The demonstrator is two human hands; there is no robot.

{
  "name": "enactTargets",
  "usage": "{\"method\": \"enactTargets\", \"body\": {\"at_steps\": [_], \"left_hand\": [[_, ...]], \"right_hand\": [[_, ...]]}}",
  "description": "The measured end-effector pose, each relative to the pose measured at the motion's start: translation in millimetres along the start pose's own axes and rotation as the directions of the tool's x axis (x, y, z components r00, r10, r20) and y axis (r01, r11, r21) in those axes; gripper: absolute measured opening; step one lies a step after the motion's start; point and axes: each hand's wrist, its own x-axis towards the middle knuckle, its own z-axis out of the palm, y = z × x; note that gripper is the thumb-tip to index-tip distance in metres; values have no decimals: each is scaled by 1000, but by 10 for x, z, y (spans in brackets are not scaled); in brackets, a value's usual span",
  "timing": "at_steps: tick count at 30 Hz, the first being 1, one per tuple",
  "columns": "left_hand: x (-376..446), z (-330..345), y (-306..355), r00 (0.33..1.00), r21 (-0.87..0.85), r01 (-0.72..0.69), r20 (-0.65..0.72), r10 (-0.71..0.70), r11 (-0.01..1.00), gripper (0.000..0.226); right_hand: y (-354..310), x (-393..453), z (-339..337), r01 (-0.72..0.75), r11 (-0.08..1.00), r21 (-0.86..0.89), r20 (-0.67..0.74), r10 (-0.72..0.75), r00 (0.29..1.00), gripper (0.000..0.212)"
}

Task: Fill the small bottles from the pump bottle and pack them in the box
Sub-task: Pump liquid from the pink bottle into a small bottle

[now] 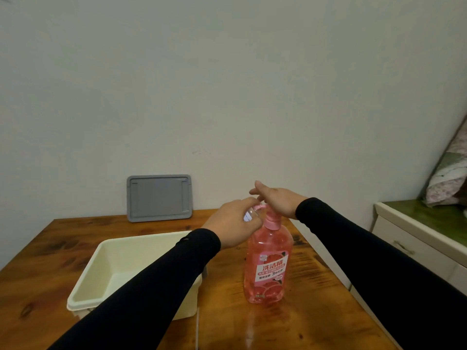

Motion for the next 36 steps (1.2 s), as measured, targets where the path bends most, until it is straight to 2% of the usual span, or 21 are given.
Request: {"method": "enactTargets", "body": {"at_steps": [6, 12, 16, 26, 36], "left_hand": [[35, -27, 37, 1000, 18, -8, -15, 9, 1000, 44], [-23, 28, 28, 1000, 27, -6, 30, 5, 1000, 41], [17, -26, 56, 1000, 21, -9, 3, 9, 1000, 43], [-9, 64, -15, 1000, 42, -10, 7, 9, 999, 41], [44, -1, 15, 1000, 34, -9, -7, 9, 999, 44]], "right_hand": [[-36, -10, -29, 5, 1000, 27, -3, -5, 1000, 66], [54, 0, 97, -13, 1000, -2, 10, 14, 1000, 65], [-17, -24, -5, 8, 998, 60, -12, -7, 1000, 66], [69, 9, 106, -3, 1000, 1, 0, 3, 1000, 66], [-15, -17, -6, 15, 998, 64, -14, -14, 1000, 66]]}}
